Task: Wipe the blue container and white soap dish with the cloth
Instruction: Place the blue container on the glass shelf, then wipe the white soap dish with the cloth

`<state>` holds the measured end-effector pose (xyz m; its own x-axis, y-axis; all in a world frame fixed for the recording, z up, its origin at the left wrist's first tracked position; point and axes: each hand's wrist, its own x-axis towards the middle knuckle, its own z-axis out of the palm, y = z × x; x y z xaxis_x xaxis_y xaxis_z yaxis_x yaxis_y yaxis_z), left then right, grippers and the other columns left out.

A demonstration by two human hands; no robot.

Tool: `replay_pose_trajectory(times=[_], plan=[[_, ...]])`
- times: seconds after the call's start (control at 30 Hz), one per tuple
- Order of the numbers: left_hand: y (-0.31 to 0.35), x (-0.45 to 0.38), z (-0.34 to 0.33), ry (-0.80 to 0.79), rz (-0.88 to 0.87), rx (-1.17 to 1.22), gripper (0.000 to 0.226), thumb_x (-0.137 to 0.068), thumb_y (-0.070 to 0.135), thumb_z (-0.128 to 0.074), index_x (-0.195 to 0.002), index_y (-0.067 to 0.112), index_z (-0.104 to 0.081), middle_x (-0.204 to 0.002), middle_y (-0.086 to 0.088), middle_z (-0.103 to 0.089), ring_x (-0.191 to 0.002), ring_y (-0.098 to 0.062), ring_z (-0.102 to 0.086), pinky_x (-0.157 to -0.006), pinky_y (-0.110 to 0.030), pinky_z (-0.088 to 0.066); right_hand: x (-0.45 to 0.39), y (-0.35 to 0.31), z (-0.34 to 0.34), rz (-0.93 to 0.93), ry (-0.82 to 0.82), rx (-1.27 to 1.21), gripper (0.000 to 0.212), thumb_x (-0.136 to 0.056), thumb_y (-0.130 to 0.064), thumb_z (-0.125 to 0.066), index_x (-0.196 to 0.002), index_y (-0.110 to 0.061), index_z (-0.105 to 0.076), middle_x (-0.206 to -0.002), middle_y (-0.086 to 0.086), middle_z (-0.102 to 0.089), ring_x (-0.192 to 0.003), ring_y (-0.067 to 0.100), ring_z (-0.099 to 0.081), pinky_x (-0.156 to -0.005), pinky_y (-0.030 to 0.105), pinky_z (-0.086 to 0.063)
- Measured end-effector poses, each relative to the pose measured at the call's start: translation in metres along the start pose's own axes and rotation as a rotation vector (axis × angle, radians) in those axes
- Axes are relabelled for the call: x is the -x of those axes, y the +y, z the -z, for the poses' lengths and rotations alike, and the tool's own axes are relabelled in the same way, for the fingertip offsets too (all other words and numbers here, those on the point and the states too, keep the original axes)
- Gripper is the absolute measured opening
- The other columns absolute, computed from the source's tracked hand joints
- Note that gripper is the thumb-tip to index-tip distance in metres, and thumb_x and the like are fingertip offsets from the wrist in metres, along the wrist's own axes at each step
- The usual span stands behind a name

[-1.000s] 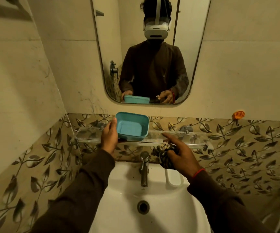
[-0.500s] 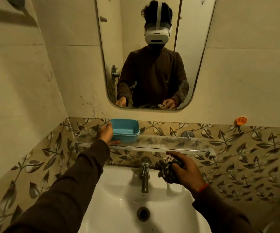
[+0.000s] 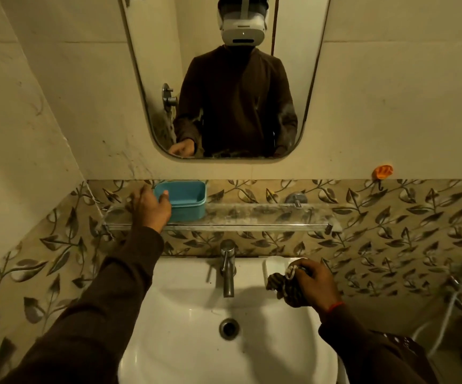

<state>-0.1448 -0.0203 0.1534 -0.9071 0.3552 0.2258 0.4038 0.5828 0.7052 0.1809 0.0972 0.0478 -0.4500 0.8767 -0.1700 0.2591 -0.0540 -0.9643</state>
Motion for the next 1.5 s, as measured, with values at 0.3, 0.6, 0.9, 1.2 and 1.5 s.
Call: replay_pose_trajectory(times=[0.3, 0.6, 0.9, 1.2, 1.5], plan=[[0.025, 0.151, -0.084, -0.076, -0.947, 0.173, 0.026, -0.1, 0.025, -0.05, -0.1, 0.008, -0.07, -0.097, -0.01, -0.063, -0.09, -0.02, -0.053, -0.078, -0.031, -0.044, -0.013, 0.039, 0.032, -0.18, 0.308, -0.124, 0.024, -0.086, -0.022, -0.051, -0.071, -0.016, -0.069, -0.069, 0.017, -0.071, -0.062, 0.034, -0.069, -0.056, 0.047, -0.059], [-0.002, 0.185, -0.228, -0.701, 0.004, 0.14, 0.027, -0.096, 0.016, -0.063, -0.121, 0.004, -0.061, -0.109, -0.02, -0.071, -0.104, -0.032, -0.066, -0.088, -0.03, -0.047, -0.051, 0.074, 0.03, -0.282, 0.235, -0.142, 0.012, -0.085, -0.029, -0.069, -0.08, -0.02, -0.061, -0.082, 0.009, -0.065, -0.078, 0.025, -0.063, -0.075, 0.038, -0.052], [-0.012, 0.181, -0.292, -0.665, 0.176, -0.009, 0.042, -0.092, 0.011, -0.063, -0.132, 0.006, -0.052, -0.135, -0.023, -0.054, -0.122, -0.04, -0.055, -0.102, -0.041, -0.045, -0.049, 0.088, 0.032, -0.302, 0.158, -0.452, 0.032, -0.078, -0.029, -0.074, -0.107, -0.023, -0.064, -0.109, 0.012, -0.068, -0.1, 0.029, -0.065, -0.069, 0.038, -0.058], [0.011, 0.2, -0.241, -0.684, 0.432, 0.653, 0.025, -0.098, 0.024, -0.057, -0.119, 0.014, -0.065, -0.121, -0.018, -0.067, -0.103, -0.036, -0.068, -0.08, -0.055, -0.062, -0.051, 0.04, 0.027, 0.024, -0.131, -0.221, 0.041, -0.078, 0.001, -0.072, -0.112, -0.018, -0.059, -0.107, 0.001, -0.067, -0.102, 0.019, -0.063, -0.08, 0.024, -0.056], [0.012, 0.18, -0.163, -1.015, 0.692, 1.414, 0.058, -0.092, 0.058, -0.051, -0.135, 0.021, -0.064, -0.134, -0.022, -0.065, -0.12, -0.039, -0.065, -0.096, -0.053, -0.055, -0.01, -0.03, 0.015, 0.325, -0.502, 0.326, 0.049, -0.084, -0.018, -0.069, -0.123, -0.038, -0.049, -0.116, -0.017, -0.059, -0.11, 0.007, -0.055, -0.088, 0.013, -0.048]])
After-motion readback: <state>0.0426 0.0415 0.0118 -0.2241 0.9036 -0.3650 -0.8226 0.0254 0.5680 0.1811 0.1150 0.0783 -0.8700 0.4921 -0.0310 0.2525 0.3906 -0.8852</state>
